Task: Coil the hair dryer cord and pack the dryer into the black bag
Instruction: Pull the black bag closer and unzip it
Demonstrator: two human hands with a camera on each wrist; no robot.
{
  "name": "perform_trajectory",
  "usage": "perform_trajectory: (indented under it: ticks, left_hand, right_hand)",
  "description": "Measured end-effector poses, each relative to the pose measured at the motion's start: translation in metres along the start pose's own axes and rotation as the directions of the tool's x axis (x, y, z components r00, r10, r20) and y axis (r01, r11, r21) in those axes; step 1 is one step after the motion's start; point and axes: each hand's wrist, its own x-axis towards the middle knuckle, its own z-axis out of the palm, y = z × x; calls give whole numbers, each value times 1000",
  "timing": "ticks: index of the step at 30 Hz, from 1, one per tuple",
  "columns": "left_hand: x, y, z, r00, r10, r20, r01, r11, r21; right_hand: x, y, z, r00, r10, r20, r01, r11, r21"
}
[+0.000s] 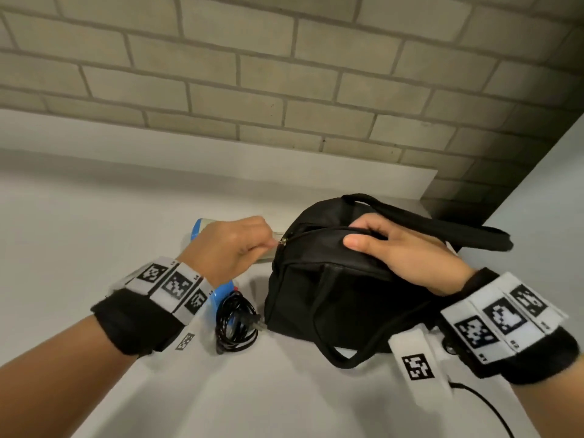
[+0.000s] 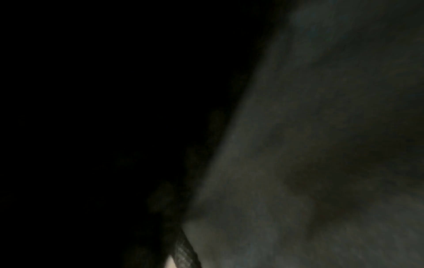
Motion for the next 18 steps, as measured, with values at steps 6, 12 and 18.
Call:
perform_trajectory:
  ticks: [6, 12, 18]
  left_hand:
    - [-17, -2, 19, 945, -29, 325, -48, 973, 227]
    - [37, 43, -31, 975, -160, 153, 174, 982, -79]
    - [105, 68, 6, 946, 110, 305, -189, 951, 243]
  right_hand:
    - [-2, 2, -3, 990, -141, -12, 141, 990, -21]
    - [-11, -4, -6, 992, -128, 8, 127, 979, -156]
    - [-16, -9, -11, 971, -20, 238, 85, 960, -266]
